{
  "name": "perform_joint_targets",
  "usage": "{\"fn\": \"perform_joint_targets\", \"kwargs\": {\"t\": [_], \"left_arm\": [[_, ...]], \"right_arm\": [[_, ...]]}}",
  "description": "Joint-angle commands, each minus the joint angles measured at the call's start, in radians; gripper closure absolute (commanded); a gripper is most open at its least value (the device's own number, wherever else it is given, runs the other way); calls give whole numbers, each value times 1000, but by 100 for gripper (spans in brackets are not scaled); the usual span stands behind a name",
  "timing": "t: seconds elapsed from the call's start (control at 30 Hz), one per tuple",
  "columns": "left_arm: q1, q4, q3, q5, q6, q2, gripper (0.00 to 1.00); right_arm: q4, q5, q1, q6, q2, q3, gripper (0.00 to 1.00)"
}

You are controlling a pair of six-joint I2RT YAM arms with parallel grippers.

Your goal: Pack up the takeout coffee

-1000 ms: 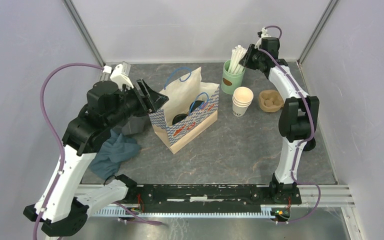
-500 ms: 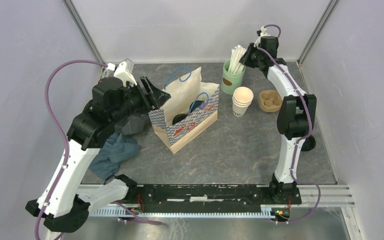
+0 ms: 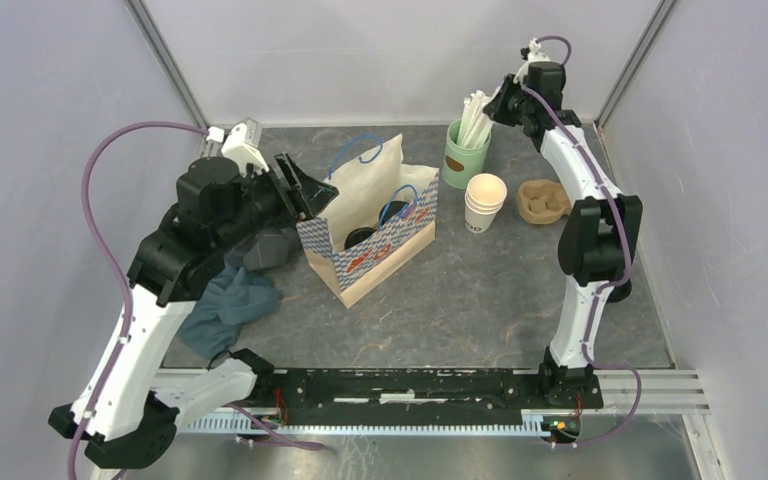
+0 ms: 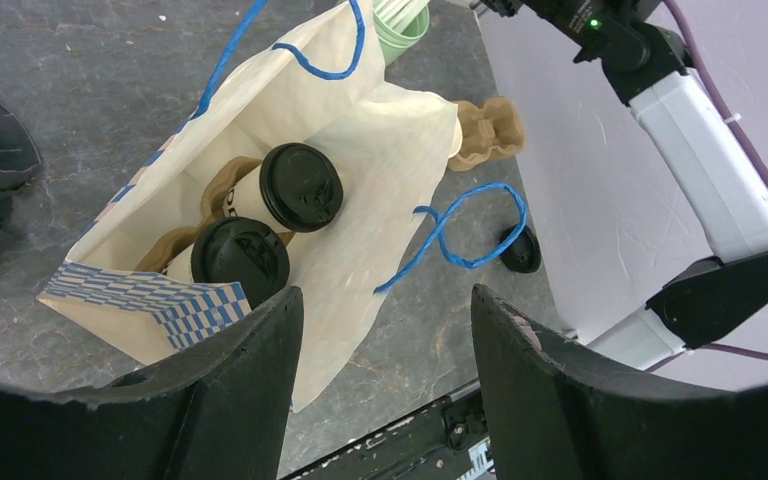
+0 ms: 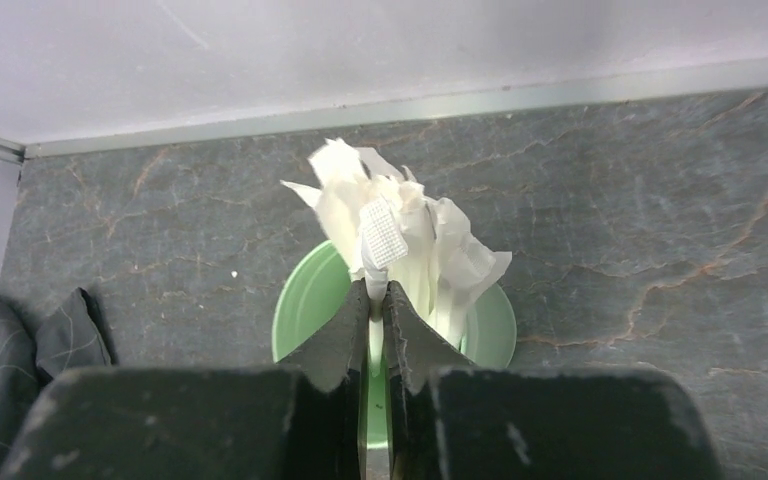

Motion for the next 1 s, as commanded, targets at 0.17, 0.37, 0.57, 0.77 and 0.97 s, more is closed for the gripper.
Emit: {"fn": "perform_joint_targets", "kwargs": {"t": [0.17, 0.37, 0.57, 0.77, 0.97], "left_arm": [[3, 26, 29, 16, 58, -84, 31], [3, -1, 51, 30, 54, -128, 31], [3, -16, 23, 43, 53, -194, 31], [3, -13, 11, 71, 45, -221, 31], [3, -11, 10, 84, 16, -253, 32]], "right_arm": [[-55, 97, 0, -118, -216, 40, 99], [0, -20, -1, -124, -419, -54, 100], [221, -224, 10, 68, -722, -294, 100], [265, -220, 182, 235, -858, -372, 100], [371, 44, 462, 247, -901, -523, 100]]}}
